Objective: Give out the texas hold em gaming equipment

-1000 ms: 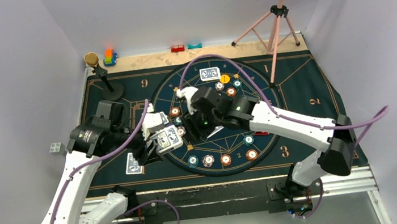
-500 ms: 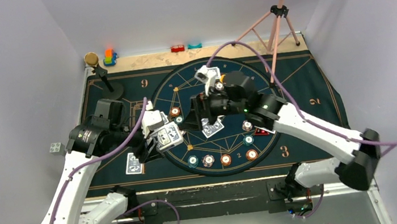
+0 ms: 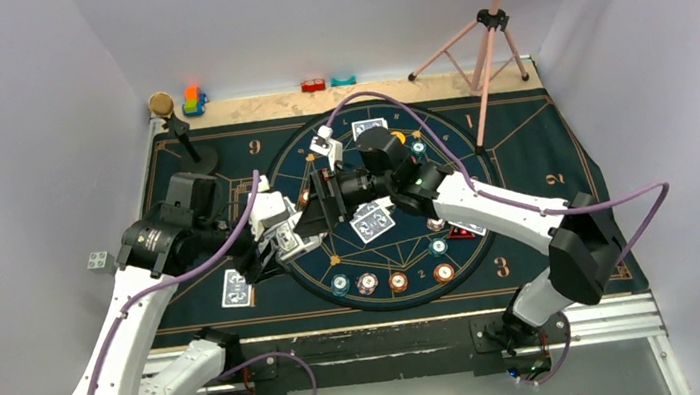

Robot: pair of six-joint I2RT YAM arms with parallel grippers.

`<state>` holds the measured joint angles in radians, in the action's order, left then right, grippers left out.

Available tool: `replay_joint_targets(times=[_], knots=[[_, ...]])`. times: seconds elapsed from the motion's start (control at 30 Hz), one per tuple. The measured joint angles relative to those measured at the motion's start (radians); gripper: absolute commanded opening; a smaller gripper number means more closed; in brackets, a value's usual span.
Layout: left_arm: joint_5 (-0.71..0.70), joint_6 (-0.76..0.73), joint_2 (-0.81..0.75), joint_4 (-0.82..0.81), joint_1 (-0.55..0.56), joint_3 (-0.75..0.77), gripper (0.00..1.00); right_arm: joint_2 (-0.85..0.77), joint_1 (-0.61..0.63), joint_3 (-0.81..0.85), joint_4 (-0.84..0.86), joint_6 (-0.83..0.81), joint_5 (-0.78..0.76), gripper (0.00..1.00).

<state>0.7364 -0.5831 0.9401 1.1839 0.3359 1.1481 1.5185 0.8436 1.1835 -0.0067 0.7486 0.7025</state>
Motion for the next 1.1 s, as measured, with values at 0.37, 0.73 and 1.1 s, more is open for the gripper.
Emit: replay_joint_targets(times=[0.37, 0.73, 1.1], knots=[[-0.001, -0.001, -0.005, -0.016, 0.0, 0.0, 0.02, -0.014, -0.027, -0.016, 0.025, 0.048, 0.022, 0.98], [-0.023, -0.002, -0.005, -0.013, 0.0, 0.0, 0.01, -0.152, -0.075, -0.021, -0.117, -0.007, -0.04, 0.98], [-0.03, -0.001, -0.002, -0.013, 0.0, 0.0, 0.03, 0.025, -0.017, 0.043, 0.024, 0.065, 0.006, 0.98]])
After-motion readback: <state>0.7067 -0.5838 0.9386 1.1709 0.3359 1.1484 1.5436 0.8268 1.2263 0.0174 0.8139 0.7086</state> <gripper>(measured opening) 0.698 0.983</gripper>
